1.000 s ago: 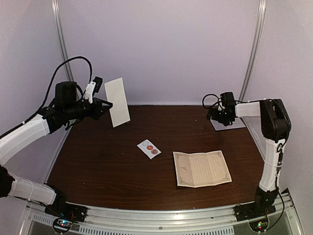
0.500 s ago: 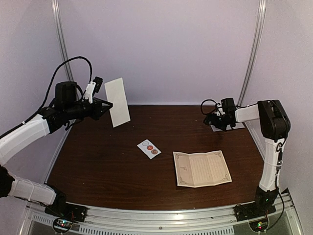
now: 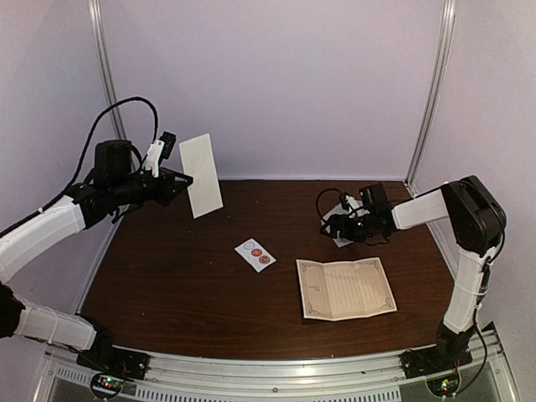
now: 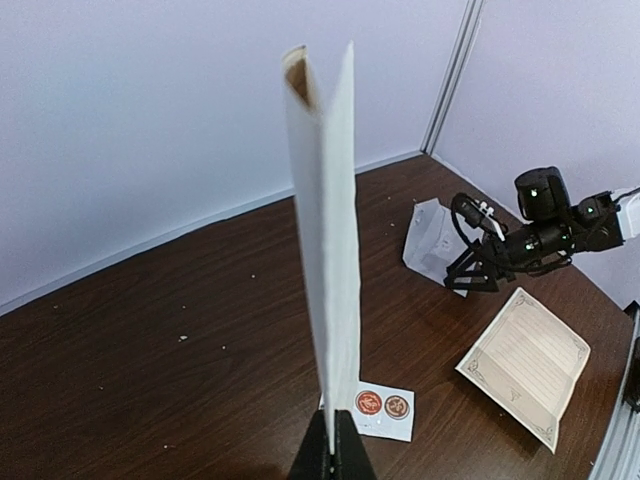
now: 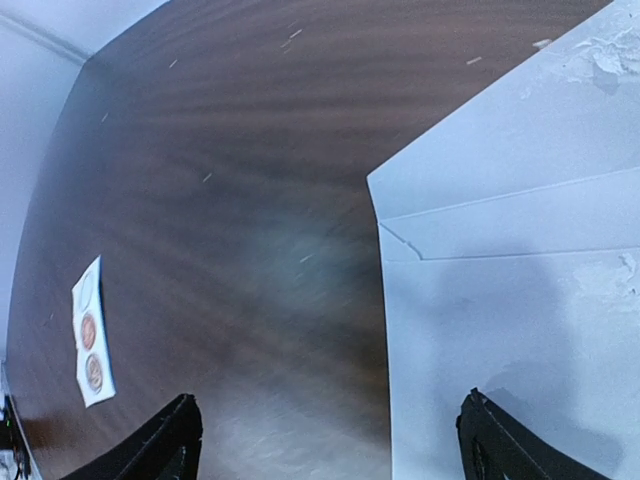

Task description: Place the letter into the envelope and seal it

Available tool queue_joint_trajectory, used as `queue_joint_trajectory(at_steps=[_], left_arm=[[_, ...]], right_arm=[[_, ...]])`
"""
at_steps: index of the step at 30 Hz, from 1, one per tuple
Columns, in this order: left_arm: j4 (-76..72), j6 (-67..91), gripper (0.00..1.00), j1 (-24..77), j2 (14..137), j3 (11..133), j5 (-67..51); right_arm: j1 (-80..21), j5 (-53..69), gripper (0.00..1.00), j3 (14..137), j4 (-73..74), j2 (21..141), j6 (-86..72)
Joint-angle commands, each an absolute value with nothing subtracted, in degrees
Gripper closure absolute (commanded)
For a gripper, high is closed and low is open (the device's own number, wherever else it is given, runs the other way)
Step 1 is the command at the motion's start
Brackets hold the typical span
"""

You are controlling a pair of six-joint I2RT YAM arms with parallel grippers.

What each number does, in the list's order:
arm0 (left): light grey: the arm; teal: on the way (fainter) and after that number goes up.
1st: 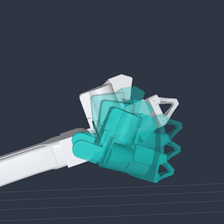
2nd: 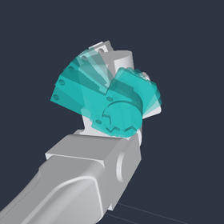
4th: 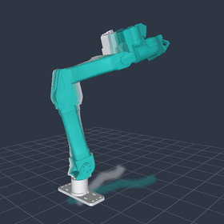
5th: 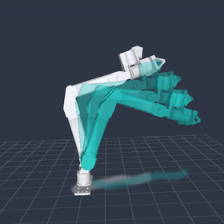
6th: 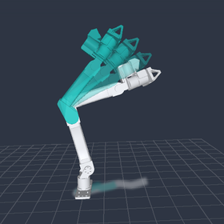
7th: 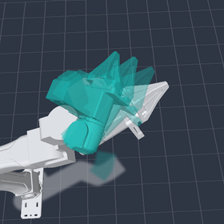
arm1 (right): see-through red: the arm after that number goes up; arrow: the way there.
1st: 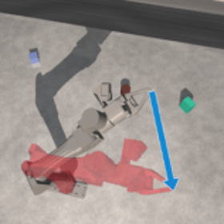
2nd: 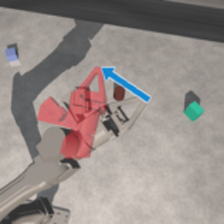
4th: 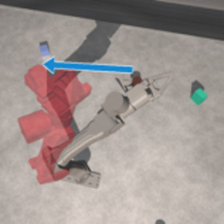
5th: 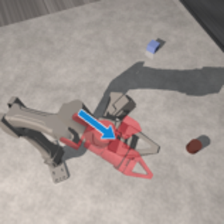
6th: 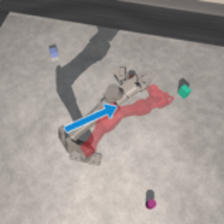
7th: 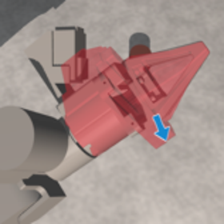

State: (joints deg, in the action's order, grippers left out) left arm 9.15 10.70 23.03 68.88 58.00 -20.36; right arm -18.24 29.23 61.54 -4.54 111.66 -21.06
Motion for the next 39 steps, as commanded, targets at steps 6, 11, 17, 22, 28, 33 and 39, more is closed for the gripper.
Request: queue_joint_trajectory(at_steps=[6, 11, 17, 22, 28, 33, 39], left_arm=[[7.46, 9.37, 1.0, 23.2, 68.37, 57.31, -19.74], [7.45, 9.03, 1.0, 23.2, 68.39, 57.13, -18.91], [7.44, 8.85, 1.0, 23.23, 68.51, 57.06, -18.26], [7.46, 8.87, 1.0, 23.2, 68.66, 57.13, -18.39], [7.41, 8.85, 1.0, 23.2, 68.63, 57.13, -18.37], [7.48, 8.87, 1.0, 23.2, 68.81, 57.13, -18.57], [7.46, 8.75, 1.0, 23.2, 68.93, 57.13, -18.41]], right_arm=[[-33.48, 35.96, 0.11, 57.39, 5.49, 111.23, -20.04], [-35.96, 35.19, 0.12, 58.73, 6.91, 105.86, -20.18], [-35.44, 23.16, 0.08, 60.67, 11.43, 96.62, -24.78], [-31.55, 10.59, 0.05, 58.59, 14.46, 93.11, -31.86], [-28.74, 5.79, 0.04, 58.22, 12.74, 94.99, -33.8], [-28.74, 4.45, 0.05, 60.85, 10.85, 100.18, -33.45], [-28.65, 3.2, 0.05, 63.54, 9.31, 106.13, -32.79]])
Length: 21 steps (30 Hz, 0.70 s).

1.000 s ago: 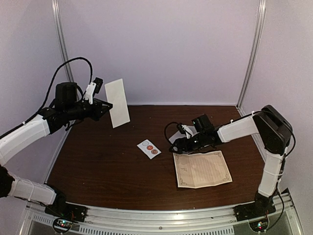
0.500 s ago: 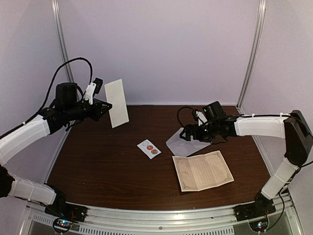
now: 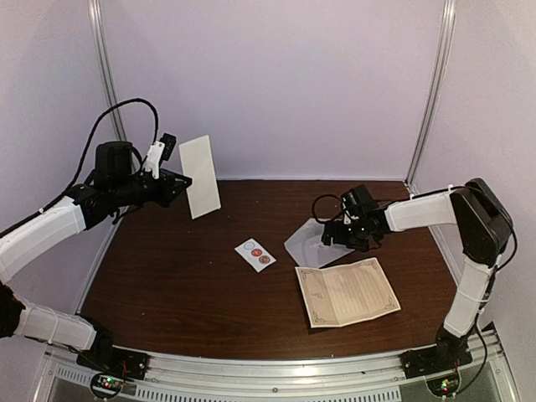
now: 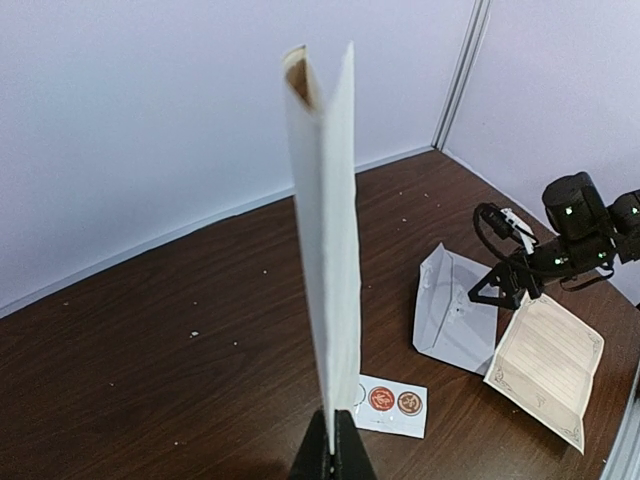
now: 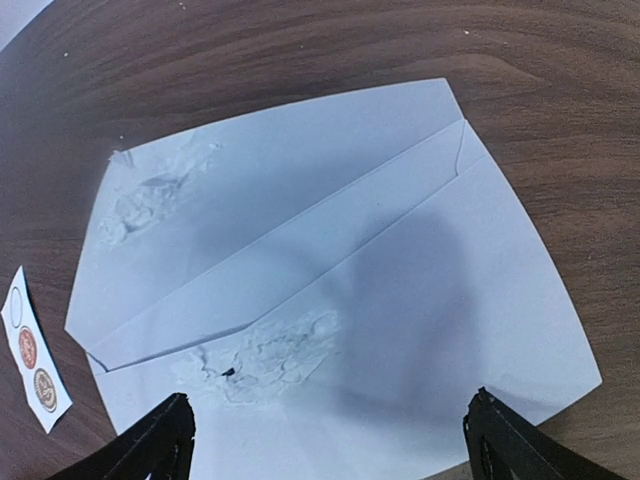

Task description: Place the letter into the envelope and seal it

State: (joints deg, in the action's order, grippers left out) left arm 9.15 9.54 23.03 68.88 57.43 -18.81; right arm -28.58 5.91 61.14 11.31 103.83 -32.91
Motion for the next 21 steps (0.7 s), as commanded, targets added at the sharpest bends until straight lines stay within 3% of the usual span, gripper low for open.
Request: queue_joint_trajectory(at_steps=[1, 21], left_arm=[[7.46, 8.76, 1.0, 23.2, 68.85, 57.13, -18.31], [7.44, 8.43, 1.0, 23.2, 69.42, 57.13, -19.18]], right_arm=[[-28.61, 3.34, 0.05, 63.97, 8.83, 107.0, -32.44], [-32.07, 15.28, 0.11, 68.3, 7.06, 113.87, -11.03]])
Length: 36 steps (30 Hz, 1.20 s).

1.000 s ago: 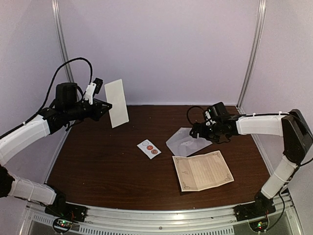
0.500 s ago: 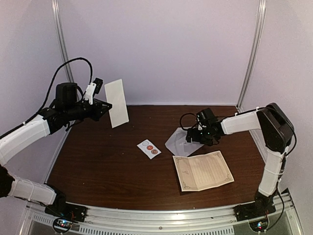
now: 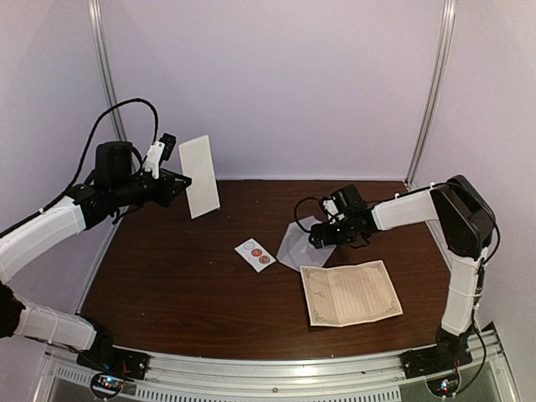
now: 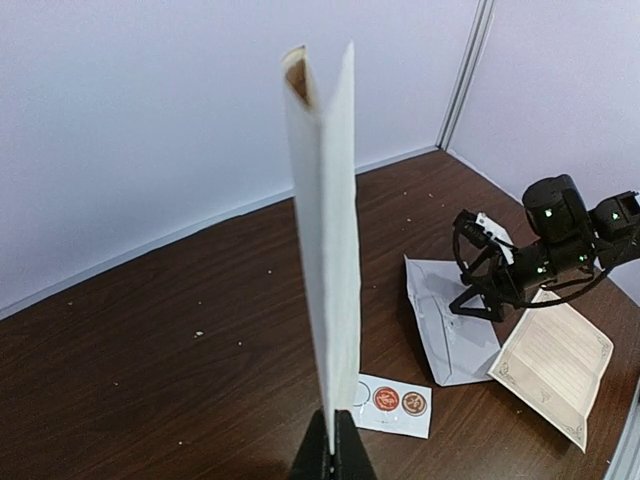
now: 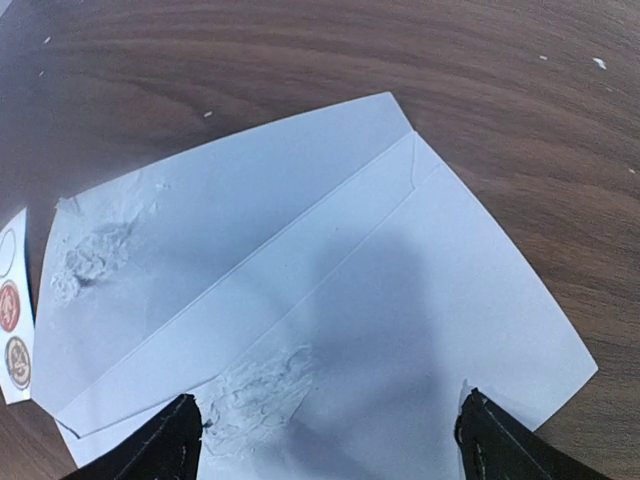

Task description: Place the letter into the envelope and seal it

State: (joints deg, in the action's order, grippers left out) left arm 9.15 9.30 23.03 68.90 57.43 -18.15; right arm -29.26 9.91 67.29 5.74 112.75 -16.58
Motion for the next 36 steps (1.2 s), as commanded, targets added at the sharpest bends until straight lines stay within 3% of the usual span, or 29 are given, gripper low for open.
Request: queue_joint_trajectory(at_steps=[1, 21, 25, 36], left_arm=[[7.32, 8.39, 1.0, 23.2, 69.51, 57.13, -19.71], [5.14, 7.64, 1.0, 25.2, 71.95, 56.82, -32.6], [4.92, 6.95, 1.0, 26.65, 72.06, 57.14, -36.56], [-2.84, 4.69, 1.0, 34.48, 67.67, 54.37, -53.41]], right_arm=[[-32.75, 16.03, 0.11, 68.49, 7.09, 113.89, -10.33], [-43.86, 25.91, 0.15, 66.82, 9.79, 111.99, 0.8], [-43.94, 26.96, 0.15, 64.64, 7.65, 106.2, -2.55], [-43.22, 34.24, 0.02, 61.04, -1.31, 82.38, -14.73]])
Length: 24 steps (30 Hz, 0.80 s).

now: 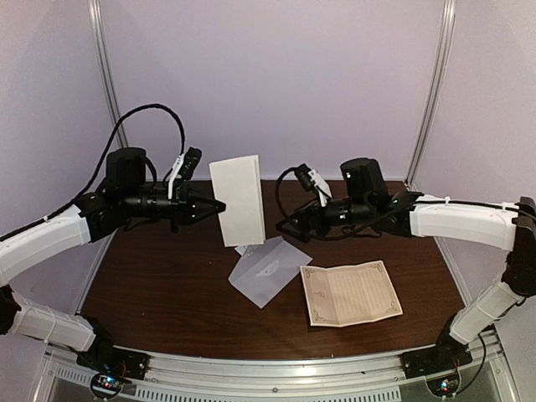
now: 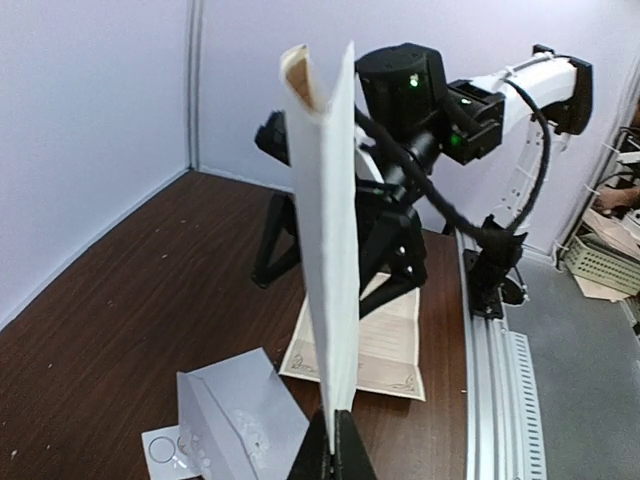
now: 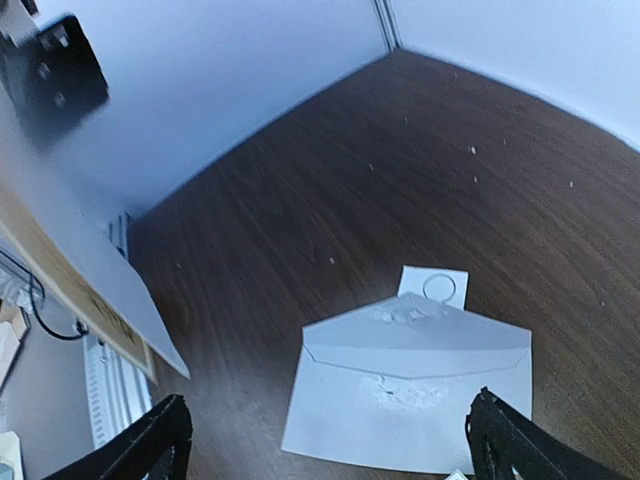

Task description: Place the letter into the envelope and seal it

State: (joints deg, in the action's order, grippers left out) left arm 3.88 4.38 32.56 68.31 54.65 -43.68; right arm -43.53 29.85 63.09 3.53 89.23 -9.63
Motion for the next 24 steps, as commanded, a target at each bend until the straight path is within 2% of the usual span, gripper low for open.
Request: queue_joint_trajectory(at_steps=[1, 4, 11, 24], left_arm=[[-2.52, 5.12, 1.0, 35.39, 68.29, 55.0, -55.0], [-2.33, 6.72, 1.0, 38.91, 70.07, 56.73, -58.82], [-0.97, 8.08, 1.0, 42.6, 72.59, 59.72, -54.38], [-0.96, 11.99, 1.0, 43.66, 75.35, 60.64, -50.05]], right_arm=[[-43.24, 34.89, 0.01, 60.74, -1.86, 80.4, -15.18], [-43.25, 37.72, 0.0, 60.6, -3.27, 75.79, -16.97], [-44.25, 42.94, 0.0, 60.32, -5.19, 70.9, -18.11], [-47.24, 44.52, 0.02, 61.05, -6.93, 72.28, -17.63]])
